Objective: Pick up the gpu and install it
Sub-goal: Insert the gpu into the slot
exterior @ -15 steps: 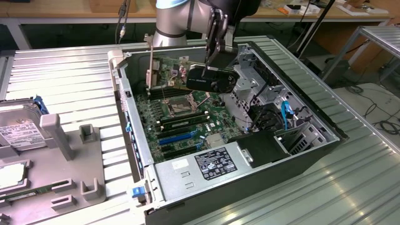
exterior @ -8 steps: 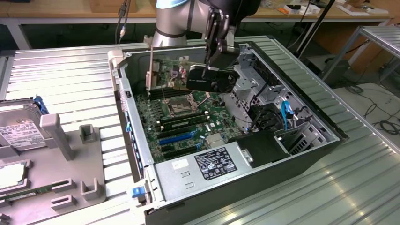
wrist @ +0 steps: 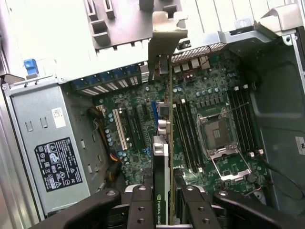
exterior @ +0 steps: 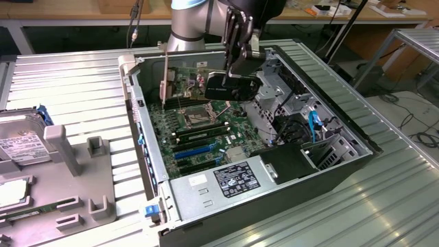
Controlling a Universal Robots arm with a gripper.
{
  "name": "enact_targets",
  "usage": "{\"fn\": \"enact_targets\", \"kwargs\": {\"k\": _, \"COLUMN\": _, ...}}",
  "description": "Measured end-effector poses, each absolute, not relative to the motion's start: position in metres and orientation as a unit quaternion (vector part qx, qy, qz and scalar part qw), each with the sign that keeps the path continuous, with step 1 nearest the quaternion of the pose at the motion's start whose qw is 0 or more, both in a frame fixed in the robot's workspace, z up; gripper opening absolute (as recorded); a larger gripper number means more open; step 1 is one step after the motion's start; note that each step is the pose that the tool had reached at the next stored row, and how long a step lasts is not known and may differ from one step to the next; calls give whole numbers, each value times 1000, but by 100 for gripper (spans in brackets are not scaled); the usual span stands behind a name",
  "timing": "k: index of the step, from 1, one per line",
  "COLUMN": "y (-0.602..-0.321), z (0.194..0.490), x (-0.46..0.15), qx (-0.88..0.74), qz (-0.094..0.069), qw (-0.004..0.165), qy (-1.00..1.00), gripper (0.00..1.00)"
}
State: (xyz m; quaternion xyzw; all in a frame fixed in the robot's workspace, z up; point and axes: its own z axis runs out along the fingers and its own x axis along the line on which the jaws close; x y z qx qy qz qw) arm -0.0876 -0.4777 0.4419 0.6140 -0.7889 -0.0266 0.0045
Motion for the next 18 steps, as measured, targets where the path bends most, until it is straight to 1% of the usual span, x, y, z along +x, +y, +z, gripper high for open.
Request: {"fn": "enact_targets", "kwargs": {"k": 18, "y": -478, "z": 442, "x": -88, "qx": 674, "qz": -26, "qw": 7, "qy": -739, "gripper": 27}}
